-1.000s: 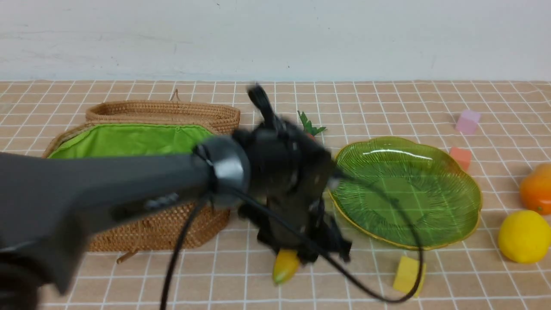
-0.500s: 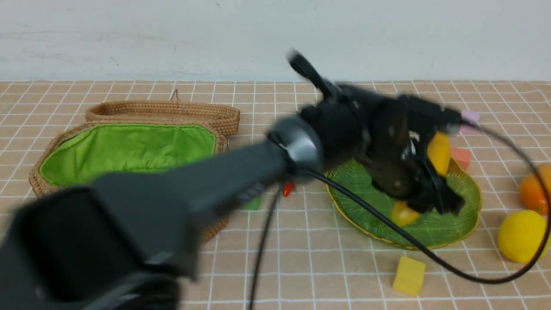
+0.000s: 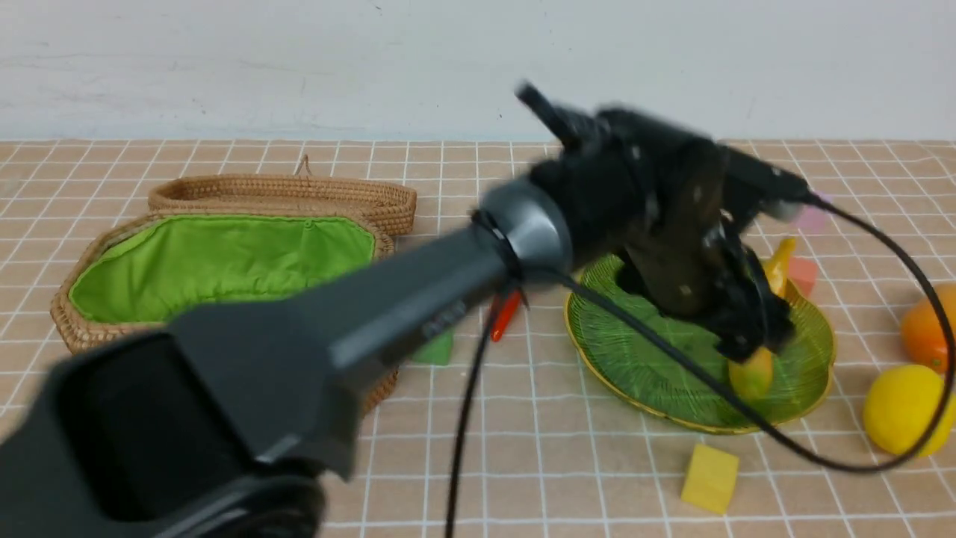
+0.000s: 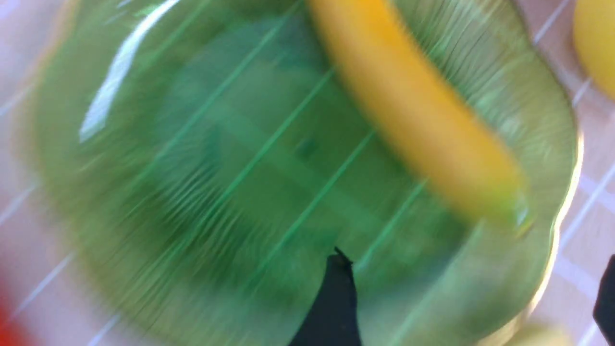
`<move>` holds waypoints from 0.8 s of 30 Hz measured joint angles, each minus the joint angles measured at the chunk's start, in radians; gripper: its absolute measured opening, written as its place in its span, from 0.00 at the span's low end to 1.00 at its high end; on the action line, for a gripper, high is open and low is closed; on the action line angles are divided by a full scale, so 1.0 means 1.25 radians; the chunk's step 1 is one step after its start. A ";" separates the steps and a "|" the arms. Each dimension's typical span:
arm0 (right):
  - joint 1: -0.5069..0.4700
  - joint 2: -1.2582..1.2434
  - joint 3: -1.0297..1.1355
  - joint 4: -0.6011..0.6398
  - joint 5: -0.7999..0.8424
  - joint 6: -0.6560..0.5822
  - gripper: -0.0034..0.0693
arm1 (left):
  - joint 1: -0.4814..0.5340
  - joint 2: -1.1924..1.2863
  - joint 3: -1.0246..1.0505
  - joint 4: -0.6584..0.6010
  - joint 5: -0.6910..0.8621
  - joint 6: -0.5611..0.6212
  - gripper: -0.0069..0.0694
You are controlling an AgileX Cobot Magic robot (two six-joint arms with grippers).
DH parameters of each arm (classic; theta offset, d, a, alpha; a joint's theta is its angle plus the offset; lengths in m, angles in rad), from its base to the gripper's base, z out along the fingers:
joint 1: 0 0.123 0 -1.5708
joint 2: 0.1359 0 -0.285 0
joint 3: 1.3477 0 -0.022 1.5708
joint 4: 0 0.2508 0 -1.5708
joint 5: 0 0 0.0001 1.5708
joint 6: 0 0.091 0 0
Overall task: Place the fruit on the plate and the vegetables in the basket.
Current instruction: Use the left arm to grab a carrot and put it into the left basket
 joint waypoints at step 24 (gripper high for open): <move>0.000 0.000 0.000 0.007 -0.027 0.003 0.33 | 0.180 0.171 -0.006 0.187 -0.007 -0.129 0.53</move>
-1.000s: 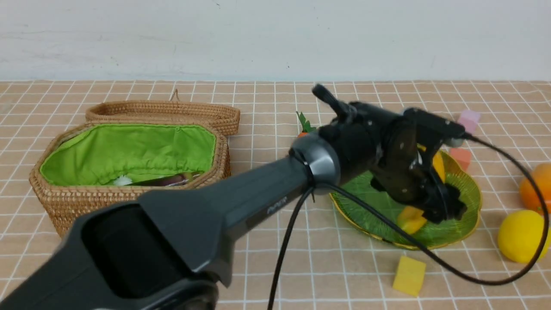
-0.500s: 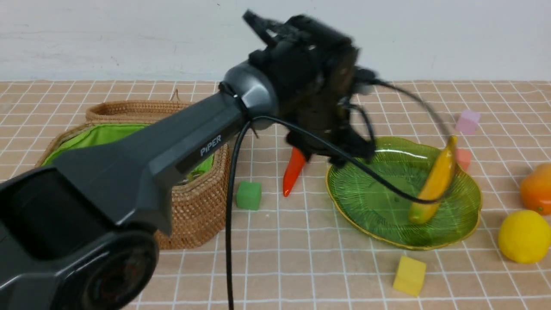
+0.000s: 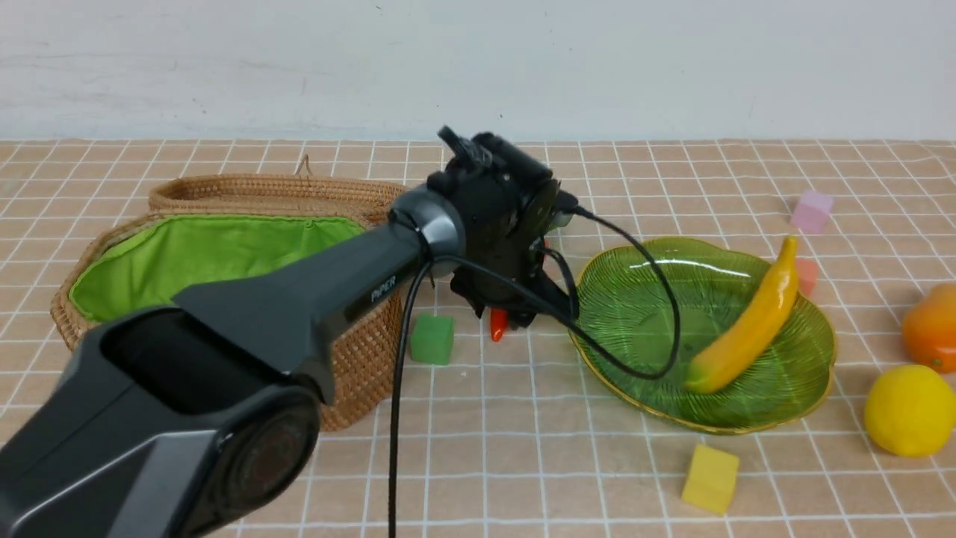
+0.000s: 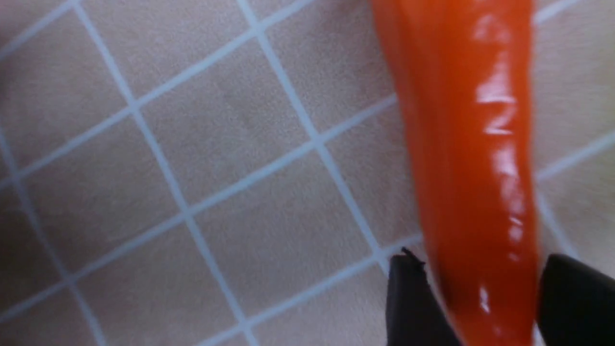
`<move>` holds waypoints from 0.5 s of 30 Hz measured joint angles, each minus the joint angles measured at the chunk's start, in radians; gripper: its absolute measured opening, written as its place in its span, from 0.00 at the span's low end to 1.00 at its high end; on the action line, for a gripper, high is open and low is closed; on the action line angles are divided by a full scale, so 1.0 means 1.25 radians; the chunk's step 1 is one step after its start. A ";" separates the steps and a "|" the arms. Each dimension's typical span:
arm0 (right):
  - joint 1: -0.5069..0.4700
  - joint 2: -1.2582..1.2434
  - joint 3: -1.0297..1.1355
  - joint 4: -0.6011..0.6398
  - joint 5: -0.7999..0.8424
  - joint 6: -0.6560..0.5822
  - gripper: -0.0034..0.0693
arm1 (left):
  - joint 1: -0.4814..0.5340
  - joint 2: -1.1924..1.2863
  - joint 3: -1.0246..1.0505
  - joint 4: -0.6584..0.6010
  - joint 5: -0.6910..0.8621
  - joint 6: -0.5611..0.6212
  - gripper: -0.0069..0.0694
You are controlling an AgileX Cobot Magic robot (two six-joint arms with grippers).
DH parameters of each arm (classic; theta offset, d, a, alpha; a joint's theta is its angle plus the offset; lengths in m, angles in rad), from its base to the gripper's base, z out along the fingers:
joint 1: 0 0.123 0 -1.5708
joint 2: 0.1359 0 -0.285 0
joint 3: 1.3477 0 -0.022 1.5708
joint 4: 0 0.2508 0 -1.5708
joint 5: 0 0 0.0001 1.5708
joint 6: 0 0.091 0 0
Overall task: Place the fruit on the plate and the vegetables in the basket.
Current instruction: Use the left arm to grab a carrot and put it into the left basket
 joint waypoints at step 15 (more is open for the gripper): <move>0.000 0.000 0.000 0.021 -0.004 0.000 0.34 | 0.002 -0.142 0.005 0.047 0.090 0.050 0.37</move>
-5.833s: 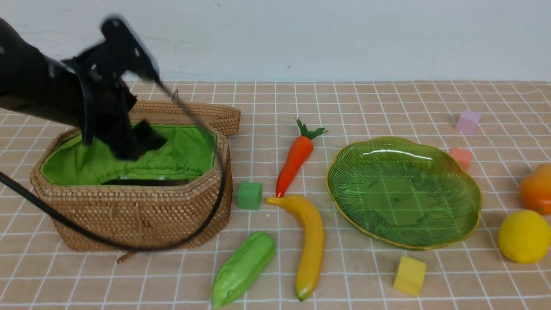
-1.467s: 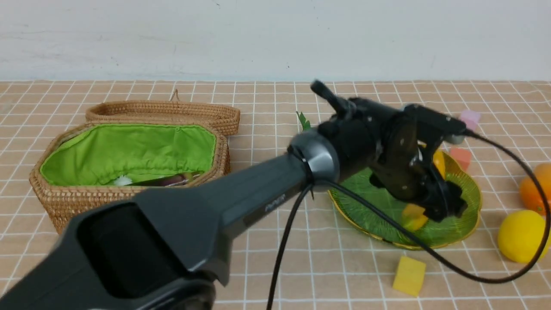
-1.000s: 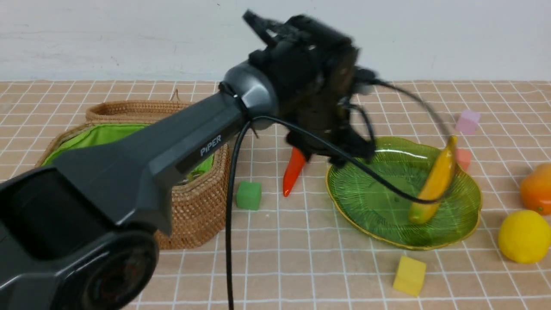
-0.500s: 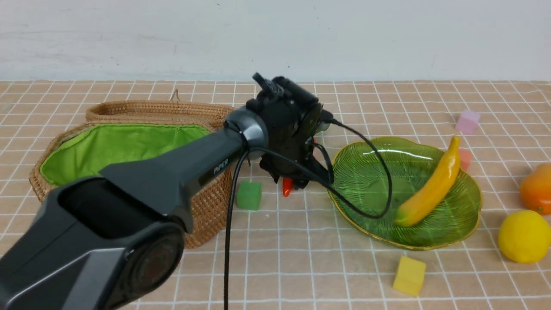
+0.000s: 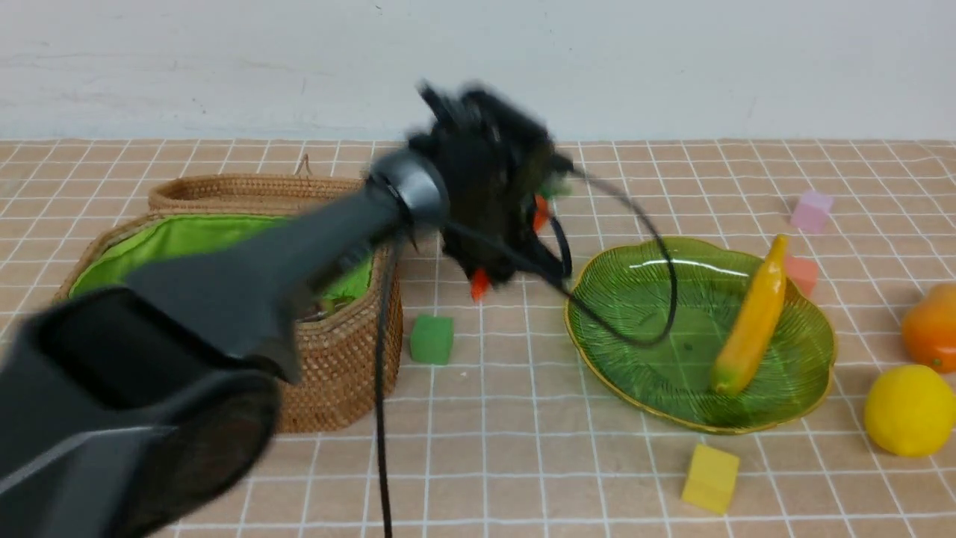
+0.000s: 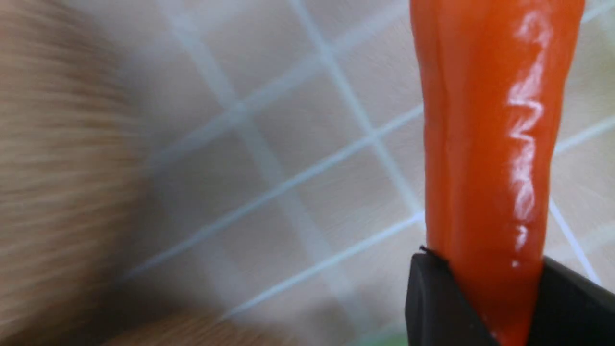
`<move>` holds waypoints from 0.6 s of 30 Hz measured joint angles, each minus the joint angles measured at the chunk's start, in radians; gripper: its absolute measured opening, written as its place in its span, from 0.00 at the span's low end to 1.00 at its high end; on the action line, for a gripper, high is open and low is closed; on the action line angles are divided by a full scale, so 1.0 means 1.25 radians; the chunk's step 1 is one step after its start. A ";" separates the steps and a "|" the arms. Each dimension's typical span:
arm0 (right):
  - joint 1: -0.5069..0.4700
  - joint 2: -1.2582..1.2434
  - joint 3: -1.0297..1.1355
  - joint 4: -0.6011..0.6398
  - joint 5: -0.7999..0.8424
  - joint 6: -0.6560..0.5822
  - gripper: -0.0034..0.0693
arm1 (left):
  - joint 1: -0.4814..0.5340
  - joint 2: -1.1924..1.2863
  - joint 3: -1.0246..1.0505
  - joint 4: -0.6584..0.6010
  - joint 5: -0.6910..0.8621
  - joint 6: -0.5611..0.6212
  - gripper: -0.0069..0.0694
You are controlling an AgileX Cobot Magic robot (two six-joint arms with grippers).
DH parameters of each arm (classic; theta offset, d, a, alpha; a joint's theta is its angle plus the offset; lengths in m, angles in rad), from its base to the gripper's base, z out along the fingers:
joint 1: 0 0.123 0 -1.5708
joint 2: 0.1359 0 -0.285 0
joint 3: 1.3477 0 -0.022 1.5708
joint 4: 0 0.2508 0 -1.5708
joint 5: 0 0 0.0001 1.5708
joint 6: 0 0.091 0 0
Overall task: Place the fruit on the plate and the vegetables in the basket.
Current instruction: Use the left arm to grab a carrot and put it into the left basket
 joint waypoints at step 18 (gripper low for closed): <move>0.000 0.000 0.000 -0.003 -0.038 -0.018 0.36 | 0.285 -0.479 0.467 -0.110 0.097 0.857 0.37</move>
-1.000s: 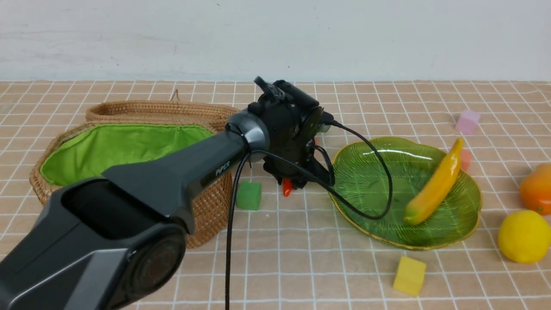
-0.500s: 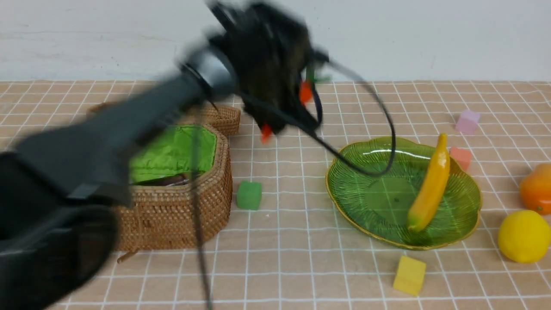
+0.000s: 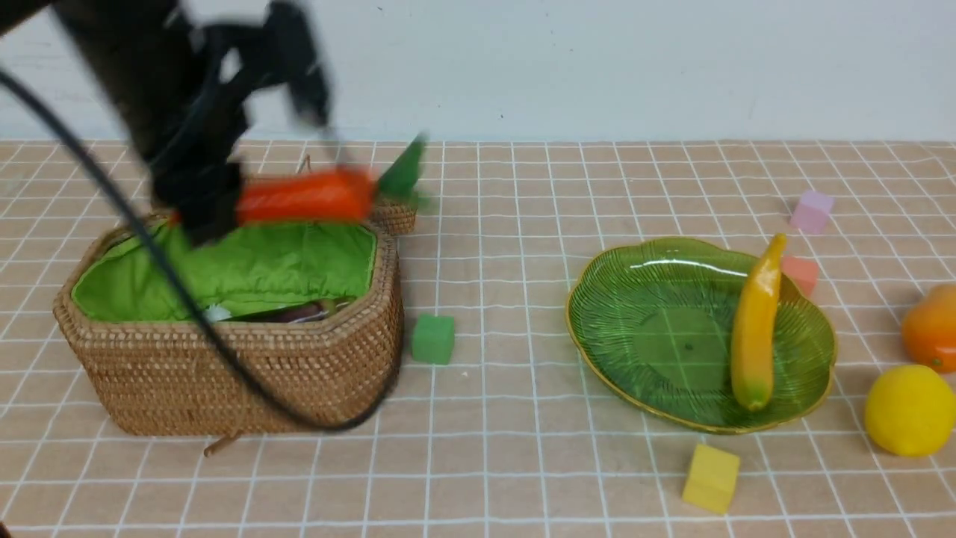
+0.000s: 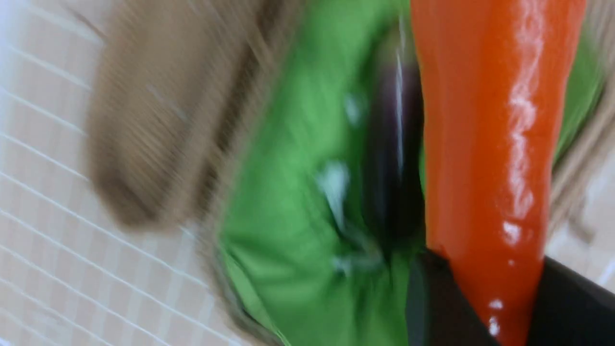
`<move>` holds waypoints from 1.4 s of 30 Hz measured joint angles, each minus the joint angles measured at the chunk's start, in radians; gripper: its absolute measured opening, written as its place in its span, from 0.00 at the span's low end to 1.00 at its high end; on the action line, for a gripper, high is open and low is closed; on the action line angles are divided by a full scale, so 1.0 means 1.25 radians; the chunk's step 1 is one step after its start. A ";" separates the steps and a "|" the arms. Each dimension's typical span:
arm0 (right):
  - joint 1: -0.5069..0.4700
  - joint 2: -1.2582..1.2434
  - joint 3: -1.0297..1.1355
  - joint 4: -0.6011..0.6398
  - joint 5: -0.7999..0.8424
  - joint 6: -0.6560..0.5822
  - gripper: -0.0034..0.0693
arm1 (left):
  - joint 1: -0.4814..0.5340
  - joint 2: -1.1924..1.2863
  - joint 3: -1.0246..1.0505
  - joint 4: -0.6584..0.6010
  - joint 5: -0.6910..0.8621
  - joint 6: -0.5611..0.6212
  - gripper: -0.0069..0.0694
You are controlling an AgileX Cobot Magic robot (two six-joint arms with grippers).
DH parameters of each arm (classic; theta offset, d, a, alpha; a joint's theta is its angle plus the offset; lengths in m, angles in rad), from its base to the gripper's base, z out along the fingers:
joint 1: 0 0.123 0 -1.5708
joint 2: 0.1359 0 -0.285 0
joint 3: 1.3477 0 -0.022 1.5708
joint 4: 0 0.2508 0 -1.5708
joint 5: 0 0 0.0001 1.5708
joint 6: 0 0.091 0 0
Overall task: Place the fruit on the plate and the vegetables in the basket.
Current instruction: Use the left arm to grab a carrot and put it into the left basket, then use the right arm to grab a lemon and put it into the right plate
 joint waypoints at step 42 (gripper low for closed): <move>-0.189 0.477 -0.112 -0.065 -0.004 0.006 0.36 | -0.540 -0.696 0.757 -0.138 -0.559 -0.842 0.07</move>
